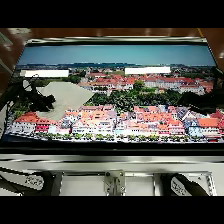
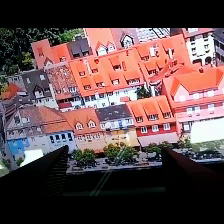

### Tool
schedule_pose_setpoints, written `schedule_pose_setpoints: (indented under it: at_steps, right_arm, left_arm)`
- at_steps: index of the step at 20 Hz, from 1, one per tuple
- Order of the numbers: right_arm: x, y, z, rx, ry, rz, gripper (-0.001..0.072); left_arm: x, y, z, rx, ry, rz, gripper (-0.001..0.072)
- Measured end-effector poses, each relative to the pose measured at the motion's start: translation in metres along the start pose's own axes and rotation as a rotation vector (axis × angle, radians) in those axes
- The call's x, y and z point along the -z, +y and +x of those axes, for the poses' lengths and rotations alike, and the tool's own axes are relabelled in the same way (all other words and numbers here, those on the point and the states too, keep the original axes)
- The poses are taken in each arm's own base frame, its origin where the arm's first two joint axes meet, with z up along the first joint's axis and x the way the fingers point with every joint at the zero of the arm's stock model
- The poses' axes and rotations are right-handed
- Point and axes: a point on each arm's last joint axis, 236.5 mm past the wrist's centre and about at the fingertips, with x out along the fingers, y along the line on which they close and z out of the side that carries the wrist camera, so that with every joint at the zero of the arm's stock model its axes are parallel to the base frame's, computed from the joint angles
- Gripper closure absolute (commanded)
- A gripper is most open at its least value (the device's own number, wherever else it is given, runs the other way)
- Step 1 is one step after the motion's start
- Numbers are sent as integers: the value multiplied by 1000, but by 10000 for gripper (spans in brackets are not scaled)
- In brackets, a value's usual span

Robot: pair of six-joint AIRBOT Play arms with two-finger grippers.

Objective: Fold the shirts.

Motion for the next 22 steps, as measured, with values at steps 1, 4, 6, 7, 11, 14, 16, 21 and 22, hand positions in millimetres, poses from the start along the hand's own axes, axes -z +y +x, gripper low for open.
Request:
schedule_pose_setpoints:
  at_steps: [1,4,6,7,11,14,16,21,22]
  right_arm:
    - [0,0,2,-2,5,-8,15]
    - [1,-4,5,11,16,-48,15]
    - [1,-8,6,24,20,-83,15]
    - [1,-9,6,30,22,-96,15]
    - [-2,-6,-9,39,1,-152,15]
    - [-17,-1,-43,66,-97,-208,15]
    - [-30,6,-73,83,-190,-239,15]
    - [-29,21,-118,86,-288,-256,15]
    - [-24,21,-117,80,-275,-251,15]
  left_arm:
    - [-6,-4,-4,11,-20,4,672]
    - [-31,-36,-50,70,-155,104,672]
    - [-42,-70,-107,124,-288,206,673]
    - [-41,-91,-146,164,-371,262,673]
    - [21,-179,-315,424,-689,471,673]
    - [107,-222,-410,664,-826,611,672]
    - [156,-241,-435,779,-825,689,672]
    - [232,-286,-364,829,-585,783,672]
    - [239,-293,-331,803,-519,769,672]
